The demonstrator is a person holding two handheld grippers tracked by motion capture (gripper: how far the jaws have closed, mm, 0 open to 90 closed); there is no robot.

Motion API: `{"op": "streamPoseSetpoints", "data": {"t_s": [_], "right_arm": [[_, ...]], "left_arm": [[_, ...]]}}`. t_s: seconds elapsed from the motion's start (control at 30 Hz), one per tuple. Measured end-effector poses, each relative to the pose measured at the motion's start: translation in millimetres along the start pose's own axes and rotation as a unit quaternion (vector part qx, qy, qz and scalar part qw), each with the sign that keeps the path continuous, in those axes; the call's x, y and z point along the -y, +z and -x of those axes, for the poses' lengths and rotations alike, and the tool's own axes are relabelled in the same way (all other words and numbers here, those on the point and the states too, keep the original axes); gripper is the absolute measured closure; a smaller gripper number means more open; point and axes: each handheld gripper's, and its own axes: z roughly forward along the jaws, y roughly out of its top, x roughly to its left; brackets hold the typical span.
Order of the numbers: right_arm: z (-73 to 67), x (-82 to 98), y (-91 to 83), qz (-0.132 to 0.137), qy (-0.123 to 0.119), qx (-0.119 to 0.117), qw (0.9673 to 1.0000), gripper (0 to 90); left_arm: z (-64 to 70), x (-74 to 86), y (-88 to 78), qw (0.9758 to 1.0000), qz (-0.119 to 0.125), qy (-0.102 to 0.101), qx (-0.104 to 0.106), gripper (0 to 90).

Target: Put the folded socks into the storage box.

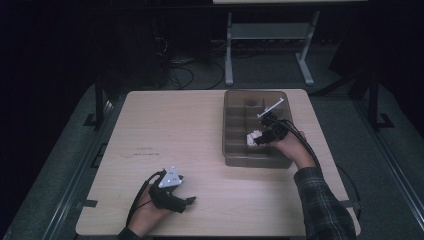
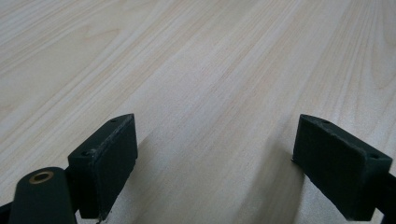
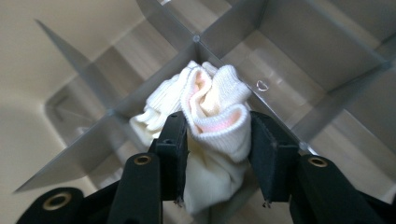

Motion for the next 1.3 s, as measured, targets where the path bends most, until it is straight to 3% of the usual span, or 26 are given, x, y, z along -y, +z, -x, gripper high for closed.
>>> {"op": "streamPoseSetpoints", "data": {"t_s": [0.17,0.33,0.4,0.73,0.9,1.3], "right_arm": [[2.2,3.7,-19.3,0.034,0.004,-0.01,0.9994,62.3],[3.0,1.9,-30.9,0.071,0.01,0.0,0.9975,84.2],[3.7,0.7,-28.8,0.072,0.013,0.002,0.9973,87.6],[-1.6,-3.4,8.4,0.001,-0.003,0.023,0.9997,89.8],[-0.5,-2.8,13.8,-0.005,0.005,0.02,0.9998,89.9],[-4.6,-4.3,21.9,-0.024,-0.005,0.036,0.999,90.0]], "left_arm": [[0.2,0.0,0.1,1.0,0.001,-0.001,0.0,13.4],[0.0,0.0,0.0,1.0,0.0,0.0,0.0,13.4],[-0.1,0.0,-0.1,1.0,-0.001,0.001,0.0,13.4],[0.0,0.0,0.0,1.0,0.0,0.0,0.0,13.4],[0.0,0.0,0.0,1.0,0.0,0.0,0.0,13.4],[-0.2,0.0,-0.1,1.0,-0.001,0.002,-0.001,13.4]]}}
